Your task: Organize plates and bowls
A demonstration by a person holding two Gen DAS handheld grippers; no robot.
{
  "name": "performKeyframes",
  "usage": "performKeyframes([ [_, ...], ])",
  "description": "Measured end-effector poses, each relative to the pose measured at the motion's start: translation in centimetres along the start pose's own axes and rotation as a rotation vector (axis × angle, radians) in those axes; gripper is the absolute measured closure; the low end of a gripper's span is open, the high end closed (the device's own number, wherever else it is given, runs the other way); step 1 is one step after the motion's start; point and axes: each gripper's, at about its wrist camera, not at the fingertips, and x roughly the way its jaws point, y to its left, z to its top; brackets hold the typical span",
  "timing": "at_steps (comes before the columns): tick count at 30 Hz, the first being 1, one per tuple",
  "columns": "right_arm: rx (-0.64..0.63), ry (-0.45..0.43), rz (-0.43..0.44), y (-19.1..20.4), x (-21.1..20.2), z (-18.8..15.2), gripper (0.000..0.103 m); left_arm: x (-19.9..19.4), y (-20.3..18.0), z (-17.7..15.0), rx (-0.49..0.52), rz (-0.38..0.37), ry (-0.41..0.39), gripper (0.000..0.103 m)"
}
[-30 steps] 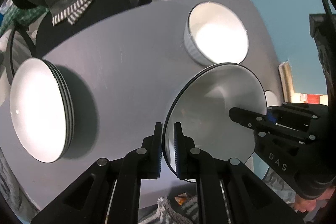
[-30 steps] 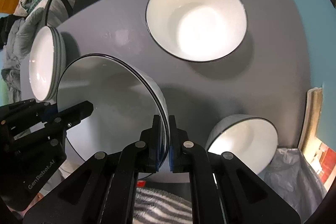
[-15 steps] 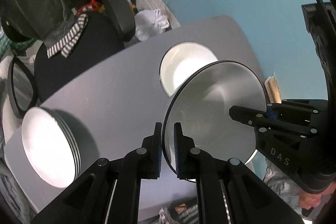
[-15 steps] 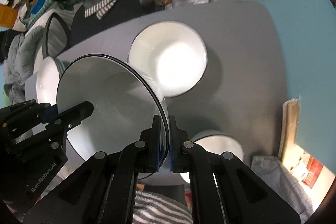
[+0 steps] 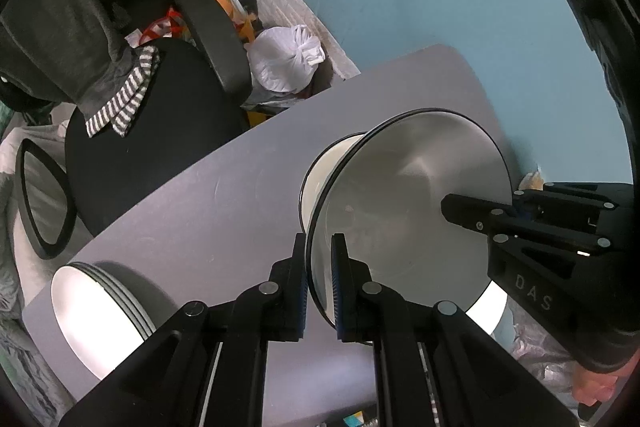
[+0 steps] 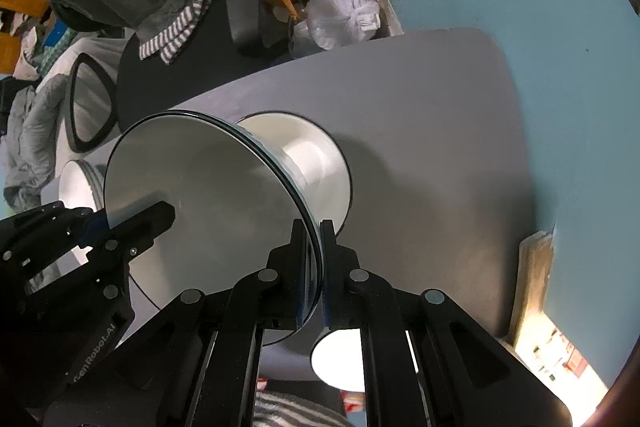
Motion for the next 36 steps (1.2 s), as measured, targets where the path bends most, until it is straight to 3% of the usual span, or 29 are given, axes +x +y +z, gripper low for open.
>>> performKeyframes([
  [17,-0.003,0.073,-0.008,-1.0,3.0,1.1,0.097,3.8,0.1,0.9,-0.015,0.015,0.084,0.094],
  [26,-0.016,0.089,-0.006,-1.3,4.0,1.5,0.097,4.6,0.0,1.3,-0.011,0.033,0.088,0.094],
  [36,-0.006,0.1,0.031,-1.2,3.8,2.1,0.076,5.2,0.2,1.3,-0.003,0.025,0.111,0.092],
])
